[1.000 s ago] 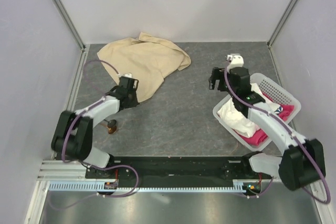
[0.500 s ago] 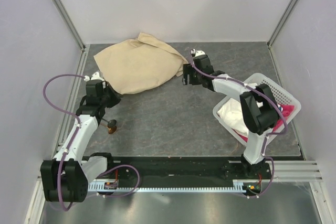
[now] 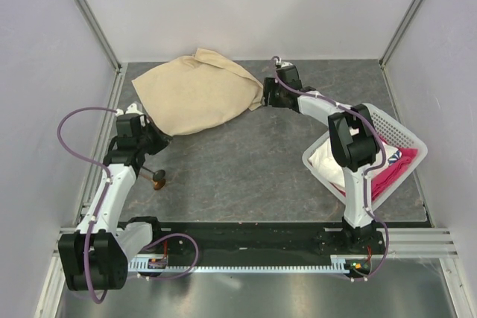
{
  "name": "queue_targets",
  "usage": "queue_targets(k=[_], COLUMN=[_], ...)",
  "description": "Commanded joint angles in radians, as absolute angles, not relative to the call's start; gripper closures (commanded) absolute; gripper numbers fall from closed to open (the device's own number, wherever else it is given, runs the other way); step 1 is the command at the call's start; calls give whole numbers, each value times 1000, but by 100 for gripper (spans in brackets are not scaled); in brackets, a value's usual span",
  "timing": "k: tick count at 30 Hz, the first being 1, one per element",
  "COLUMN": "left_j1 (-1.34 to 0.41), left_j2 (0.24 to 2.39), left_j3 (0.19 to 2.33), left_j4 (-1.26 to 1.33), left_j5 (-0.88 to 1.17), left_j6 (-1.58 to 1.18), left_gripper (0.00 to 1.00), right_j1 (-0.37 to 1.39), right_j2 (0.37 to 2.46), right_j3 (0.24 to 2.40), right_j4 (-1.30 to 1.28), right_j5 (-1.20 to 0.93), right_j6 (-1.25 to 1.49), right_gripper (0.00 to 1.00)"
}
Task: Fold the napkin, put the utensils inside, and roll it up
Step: Flatten the napkin out
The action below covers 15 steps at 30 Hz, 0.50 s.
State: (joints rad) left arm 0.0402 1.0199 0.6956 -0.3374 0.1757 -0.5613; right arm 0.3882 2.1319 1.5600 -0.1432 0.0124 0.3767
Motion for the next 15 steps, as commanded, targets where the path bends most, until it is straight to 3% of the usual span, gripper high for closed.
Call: queue_targets(k=[1,6,11,14,15], left_j1=[51,54,57,61,69], left_j2=[1015,1034,1054,1046,1043], left_j3=[742,750,771,796,802], left_j4=[-357,-356,-382,-411,-425], left_j5=[213,235,261,244,236], left_j6=[-529,-522,-486,-453,-442], left_gripper=[98,98,98,98,98], right_j1=[362,354,345,338,333], right_j2=[2213,2270,2327,2358,2367], right_j3=[1644,1706,1755,1802,1816], right_j4=[-135,-130,-133,-140,-149], right_j5=[-58,-80,-115,-153,-164], right_j6=[410,413,425,423,423], right_gripper=[29,34,46,77,96])
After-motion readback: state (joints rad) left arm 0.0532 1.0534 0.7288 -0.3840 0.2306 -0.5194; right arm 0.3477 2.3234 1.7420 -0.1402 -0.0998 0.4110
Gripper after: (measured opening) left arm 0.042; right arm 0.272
